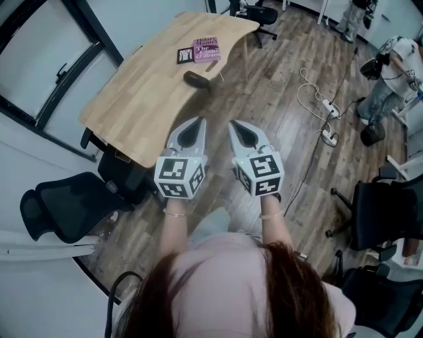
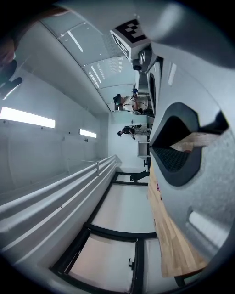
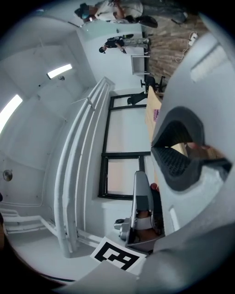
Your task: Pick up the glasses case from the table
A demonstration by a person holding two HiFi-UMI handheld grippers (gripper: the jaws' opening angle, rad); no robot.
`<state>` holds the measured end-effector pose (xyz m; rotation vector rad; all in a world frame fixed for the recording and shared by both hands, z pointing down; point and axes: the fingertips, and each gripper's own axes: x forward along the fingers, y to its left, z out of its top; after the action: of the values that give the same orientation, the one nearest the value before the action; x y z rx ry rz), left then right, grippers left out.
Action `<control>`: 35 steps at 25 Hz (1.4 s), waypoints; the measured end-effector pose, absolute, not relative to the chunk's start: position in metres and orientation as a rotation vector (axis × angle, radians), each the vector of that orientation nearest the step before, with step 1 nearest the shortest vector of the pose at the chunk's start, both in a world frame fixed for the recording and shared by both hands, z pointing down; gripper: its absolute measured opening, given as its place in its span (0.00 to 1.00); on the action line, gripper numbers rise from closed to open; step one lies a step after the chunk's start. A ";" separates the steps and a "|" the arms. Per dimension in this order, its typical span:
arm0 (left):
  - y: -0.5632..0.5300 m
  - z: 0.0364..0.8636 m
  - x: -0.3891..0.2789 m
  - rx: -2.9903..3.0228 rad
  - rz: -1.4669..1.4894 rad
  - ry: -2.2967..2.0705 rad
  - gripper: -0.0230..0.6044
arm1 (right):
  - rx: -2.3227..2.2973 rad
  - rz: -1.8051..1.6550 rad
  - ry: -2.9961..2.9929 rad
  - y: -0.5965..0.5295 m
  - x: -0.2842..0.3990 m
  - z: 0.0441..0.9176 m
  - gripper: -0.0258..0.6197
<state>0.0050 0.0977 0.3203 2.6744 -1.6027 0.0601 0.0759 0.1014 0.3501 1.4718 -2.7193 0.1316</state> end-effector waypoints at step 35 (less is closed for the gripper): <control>-0.085 0.350 -0.062 2.712 -0.012 -1.405 0.05 | 1.580 0.022 -2.615 -0.082 -0.001 0.365 0.04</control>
<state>-0.0621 -0.0853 0.3499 2.7117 -1.4049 -0.0120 -0.0008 -0.0818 0.3652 1.5802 -2.6155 0.0223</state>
